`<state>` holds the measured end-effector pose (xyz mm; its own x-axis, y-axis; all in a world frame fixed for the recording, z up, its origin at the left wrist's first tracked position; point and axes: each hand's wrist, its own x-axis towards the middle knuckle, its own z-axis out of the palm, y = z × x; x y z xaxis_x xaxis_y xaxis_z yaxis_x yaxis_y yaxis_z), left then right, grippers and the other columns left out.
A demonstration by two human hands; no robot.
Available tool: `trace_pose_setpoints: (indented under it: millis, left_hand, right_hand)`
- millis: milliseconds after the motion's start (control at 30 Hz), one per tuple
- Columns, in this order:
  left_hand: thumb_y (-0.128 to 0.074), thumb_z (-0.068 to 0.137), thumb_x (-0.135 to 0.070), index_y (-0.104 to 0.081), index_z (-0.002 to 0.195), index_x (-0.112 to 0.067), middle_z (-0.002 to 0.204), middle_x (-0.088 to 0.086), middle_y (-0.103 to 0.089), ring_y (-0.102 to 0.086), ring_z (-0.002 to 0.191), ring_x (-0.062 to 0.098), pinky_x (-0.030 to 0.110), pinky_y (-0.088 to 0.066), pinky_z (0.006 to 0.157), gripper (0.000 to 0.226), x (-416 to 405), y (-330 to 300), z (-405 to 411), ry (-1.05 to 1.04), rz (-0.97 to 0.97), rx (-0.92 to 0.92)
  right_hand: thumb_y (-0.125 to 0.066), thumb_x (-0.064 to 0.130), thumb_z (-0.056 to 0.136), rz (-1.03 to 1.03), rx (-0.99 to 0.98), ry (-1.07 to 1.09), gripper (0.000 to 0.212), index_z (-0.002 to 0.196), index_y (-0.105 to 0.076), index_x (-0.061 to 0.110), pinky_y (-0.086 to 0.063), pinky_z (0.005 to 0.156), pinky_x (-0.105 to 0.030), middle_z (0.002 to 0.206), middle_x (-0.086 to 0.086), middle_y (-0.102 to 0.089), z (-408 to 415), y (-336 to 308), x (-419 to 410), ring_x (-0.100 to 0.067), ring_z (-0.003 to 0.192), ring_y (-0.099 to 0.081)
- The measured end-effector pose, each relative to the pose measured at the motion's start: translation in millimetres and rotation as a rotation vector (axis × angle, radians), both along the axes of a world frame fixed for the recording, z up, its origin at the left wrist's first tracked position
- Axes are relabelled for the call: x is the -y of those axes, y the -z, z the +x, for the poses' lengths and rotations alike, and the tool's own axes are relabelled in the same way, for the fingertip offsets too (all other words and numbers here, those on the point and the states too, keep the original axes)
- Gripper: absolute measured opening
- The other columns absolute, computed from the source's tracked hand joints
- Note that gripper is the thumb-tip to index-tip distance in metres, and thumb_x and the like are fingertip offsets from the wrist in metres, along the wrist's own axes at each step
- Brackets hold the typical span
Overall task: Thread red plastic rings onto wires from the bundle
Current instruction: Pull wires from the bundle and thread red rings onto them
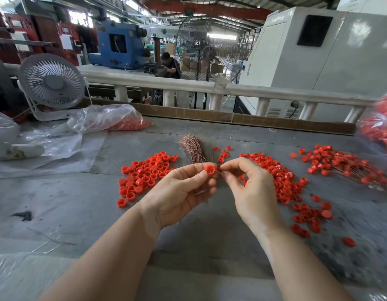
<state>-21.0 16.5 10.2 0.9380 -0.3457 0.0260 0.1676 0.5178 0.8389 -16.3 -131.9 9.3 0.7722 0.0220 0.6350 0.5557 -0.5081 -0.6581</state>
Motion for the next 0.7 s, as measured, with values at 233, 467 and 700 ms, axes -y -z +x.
trace_pose_setpoints:
  millis: [233, 467, 700]
  left_hand:
    - [-0.056, 0.077, -0.013, -0.076, 0.079, -0.015, 0.072, 0.000, -0.067, -0.064, 0.067, 0.005, 0.022, -0.056, 0.069, 0.020, -0.4, -1.9, -1.0, 0.027, -0.021, 0.009]
    - [-0.052, 0.077, -0.004, -0.071, 0.062, -0.011, 0.077, 0.006, -0.071, -0.063, 0.059, 0.007, 0.022, -0.056, 0.060, 0.025, 2.4, -3.1, 0.1, -0.089, -0.108, -0.046]
    - [-0.043, 0.091, 0.005, -0.064, 0.094, -0.001, 0.072, 0.007, -0.068, -0.063, 0.056, 0.010, 0.019, -0.056, 0.059, 0.022, 3.4, 0.0, 2.9, -0.169, -0.061, -0.130]
  right_hand:
    - [-0.070, 0.010, 0.080, 0.030, -0.023, 0.014, 0.029, 0.074, -0.054, 0.033, -0.047, 0.077, -0.047, 0.069, 0.013, -0.061, 0.2, -0.6, -0.9, -0.011, 0.070, -0.059]
    - [-0.075, 0.011, 0.076, 0.132, -0.202, -0.022, 0.028, 0.073, -0.051, 0.026, -0.048, 0.067, -0.032, 0.064, 0.003, -0.065, 3.5, 4.1, -1.5, -0.014, 0.067, -0.063]
    - [-0.071, 0.009, 0.079, 0.065, -0.183, 0.049, 0.027, 0.074, -0.052, 0.027, -0.044, 0.066, -0.029, 0.065, 0.003, -0.061, 5.9, 6.2, -0.2, -0.016, 0.068, -0.060]
